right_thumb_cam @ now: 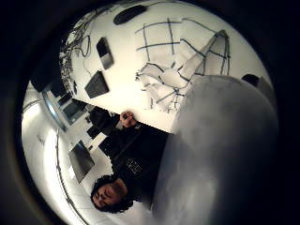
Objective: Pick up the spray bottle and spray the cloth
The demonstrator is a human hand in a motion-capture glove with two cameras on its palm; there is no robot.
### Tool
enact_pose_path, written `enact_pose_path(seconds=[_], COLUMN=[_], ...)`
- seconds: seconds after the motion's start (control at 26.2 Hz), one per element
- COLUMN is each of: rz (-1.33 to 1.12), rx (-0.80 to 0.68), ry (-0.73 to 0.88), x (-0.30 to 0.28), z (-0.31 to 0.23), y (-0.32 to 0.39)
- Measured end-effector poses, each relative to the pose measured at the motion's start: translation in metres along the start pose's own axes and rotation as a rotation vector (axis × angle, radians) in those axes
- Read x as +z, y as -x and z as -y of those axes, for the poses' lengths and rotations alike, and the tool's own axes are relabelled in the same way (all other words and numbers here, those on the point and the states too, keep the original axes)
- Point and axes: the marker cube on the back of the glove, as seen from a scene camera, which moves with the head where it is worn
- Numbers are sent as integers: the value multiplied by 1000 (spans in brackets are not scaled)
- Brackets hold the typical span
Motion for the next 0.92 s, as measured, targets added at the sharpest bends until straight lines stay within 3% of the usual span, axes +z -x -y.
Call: enact_pose_path(seconds=[0.53,0.72,0.92], rz=[-252,-198,-120], rx=[69,48,-134], ry=[282,168,-31], x=[82,40,12], z=[40,53,9], y=[19,34,56])
